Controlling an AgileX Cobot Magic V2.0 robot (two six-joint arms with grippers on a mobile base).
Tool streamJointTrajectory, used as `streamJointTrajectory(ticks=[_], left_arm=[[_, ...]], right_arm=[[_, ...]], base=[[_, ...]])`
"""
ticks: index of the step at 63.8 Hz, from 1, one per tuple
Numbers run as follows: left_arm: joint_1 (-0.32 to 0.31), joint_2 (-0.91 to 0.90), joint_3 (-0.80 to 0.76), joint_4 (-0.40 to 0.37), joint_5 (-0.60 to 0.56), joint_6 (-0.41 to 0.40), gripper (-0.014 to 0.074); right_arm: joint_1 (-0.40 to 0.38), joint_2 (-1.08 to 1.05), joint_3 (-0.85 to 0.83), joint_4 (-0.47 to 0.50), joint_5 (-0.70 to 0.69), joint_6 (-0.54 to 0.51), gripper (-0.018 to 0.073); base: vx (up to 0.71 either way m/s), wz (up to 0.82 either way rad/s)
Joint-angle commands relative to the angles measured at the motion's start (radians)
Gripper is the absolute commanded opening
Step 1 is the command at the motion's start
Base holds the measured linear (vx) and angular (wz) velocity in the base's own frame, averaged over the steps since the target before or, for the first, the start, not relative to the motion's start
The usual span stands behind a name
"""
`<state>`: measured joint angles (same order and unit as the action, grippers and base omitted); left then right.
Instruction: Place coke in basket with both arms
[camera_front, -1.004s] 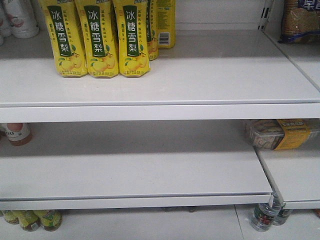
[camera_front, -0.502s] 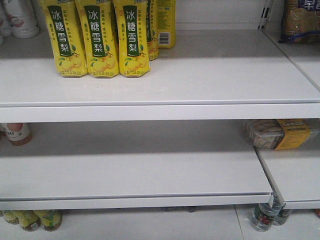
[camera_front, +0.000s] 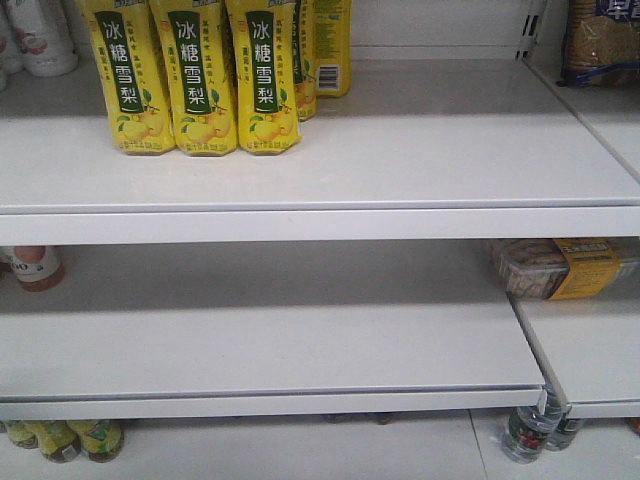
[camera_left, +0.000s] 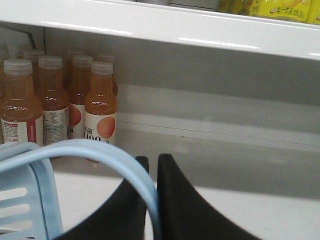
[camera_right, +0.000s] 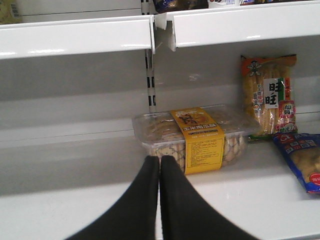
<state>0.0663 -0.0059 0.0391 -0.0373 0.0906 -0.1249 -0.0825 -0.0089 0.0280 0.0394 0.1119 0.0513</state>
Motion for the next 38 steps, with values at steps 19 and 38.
streamJointTrajectory(ticks=[19,38], left_arm=[[-0.002,-0.020,0.002,0.037,-0.152,0.048,-0.0006],[-0.002,-0.020,0.002,0.037,-0.152,0.048,-0.0006]], right_arm=[[-0.007,-0.018,0.015,-0.011,-0.077,-0.001,-0.0004],[-0.007,-0.018,0.015,-0.011,-0.077,-0.001,-0.0004]], base=[[0.00,0.00],[0.00,0.00]])
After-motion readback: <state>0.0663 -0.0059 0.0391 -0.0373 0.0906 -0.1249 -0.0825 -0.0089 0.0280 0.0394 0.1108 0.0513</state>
